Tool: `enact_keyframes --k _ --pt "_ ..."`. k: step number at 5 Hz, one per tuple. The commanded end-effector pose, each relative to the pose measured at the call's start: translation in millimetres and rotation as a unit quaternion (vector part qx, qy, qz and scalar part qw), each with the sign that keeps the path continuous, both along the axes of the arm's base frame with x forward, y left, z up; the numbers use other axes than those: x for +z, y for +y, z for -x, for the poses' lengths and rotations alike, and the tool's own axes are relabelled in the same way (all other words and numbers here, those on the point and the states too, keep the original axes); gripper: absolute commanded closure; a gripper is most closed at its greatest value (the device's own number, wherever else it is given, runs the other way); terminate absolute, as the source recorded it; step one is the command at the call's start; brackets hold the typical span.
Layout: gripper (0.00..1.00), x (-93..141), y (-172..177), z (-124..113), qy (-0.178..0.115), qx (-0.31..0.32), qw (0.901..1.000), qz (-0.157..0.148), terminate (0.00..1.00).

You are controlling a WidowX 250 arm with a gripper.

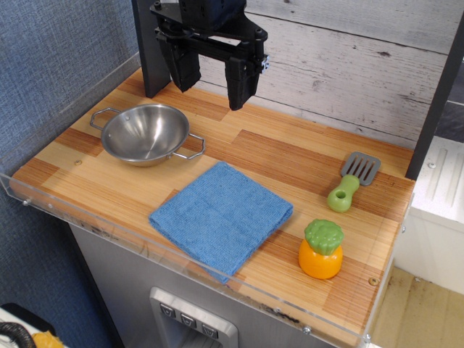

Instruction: Move the bowl on the cloth.

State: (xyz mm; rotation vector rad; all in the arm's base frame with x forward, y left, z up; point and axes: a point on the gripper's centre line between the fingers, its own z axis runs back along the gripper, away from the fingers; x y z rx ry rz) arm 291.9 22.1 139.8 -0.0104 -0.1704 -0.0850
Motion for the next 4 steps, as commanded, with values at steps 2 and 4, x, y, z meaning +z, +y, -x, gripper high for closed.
enact_keyframes --k 2,4 --pt "0.00 -3.8 8.8 -10.3 -0.012 0.019 0.9995 0.023 0.00" --pt "0.00 -12.3 41.6 -33.2 -0.038 0.083 0.9954 0.027 0.00"
